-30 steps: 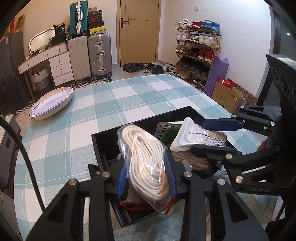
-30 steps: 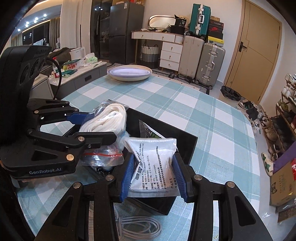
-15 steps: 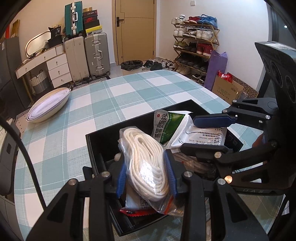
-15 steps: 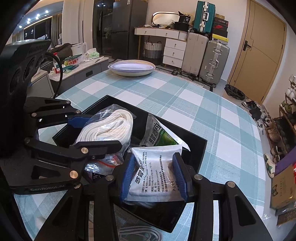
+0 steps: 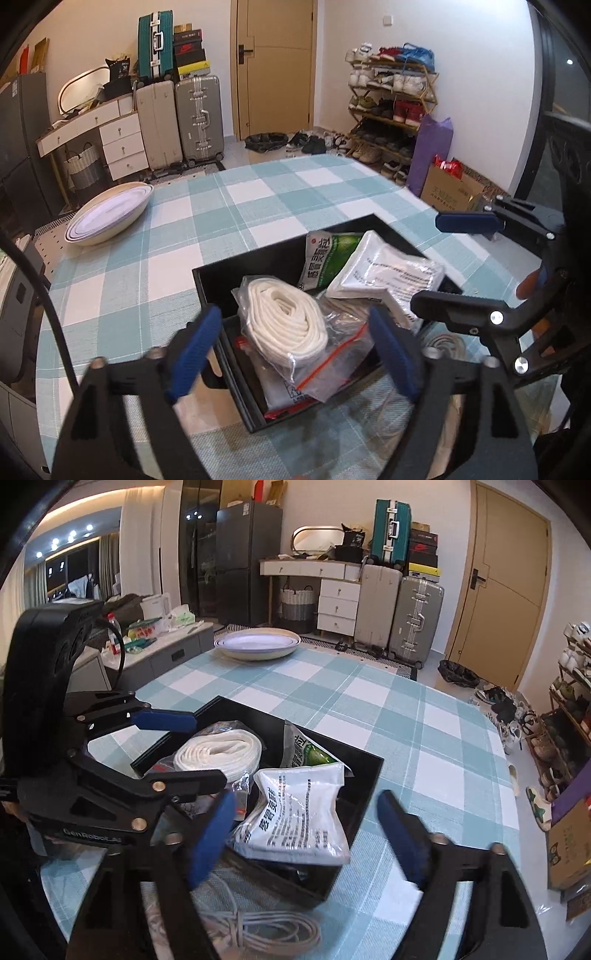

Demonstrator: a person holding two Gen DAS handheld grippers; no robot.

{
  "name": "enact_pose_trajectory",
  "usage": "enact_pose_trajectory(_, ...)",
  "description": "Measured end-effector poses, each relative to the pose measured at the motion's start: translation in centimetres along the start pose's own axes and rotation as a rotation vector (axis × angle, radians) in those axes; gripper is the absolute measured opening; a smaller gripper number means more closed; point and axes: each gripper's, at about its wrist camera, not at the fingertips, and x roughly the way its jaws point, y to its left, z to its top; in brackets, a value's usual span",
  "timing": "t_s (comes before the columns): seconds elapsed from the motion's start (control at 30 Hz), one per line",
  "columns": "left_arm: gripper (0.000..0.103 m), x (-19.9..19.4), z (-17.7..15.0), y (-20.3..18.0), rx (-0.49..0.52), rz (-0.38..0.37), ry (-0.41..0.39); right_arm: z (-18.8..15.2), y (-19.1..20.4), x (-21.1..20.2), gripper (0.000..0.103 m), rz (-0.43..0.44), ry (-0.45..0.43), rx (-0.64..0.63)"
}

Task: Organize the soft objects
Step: 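Open both tools to release the rope bag and sachet into the box, then withdraw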

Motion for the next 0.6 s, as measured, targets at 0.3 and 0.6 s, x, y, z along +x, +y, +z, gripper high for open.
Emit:
enact_pose_trajectory(0.3,0.103,-4.0,-1.1,0.7,-0.038,0.022,-0.065,-2.2,-0.8,-3.8,0.102,-0.021,-0.036,0.096)
enact_pose_trajectory(0.6,0.103,-6.4,-3.7,0.7,-0.053,0.051,-0.074,-4.8,0.2,-5.9,0.102,-0.004,-0.036,0.131)
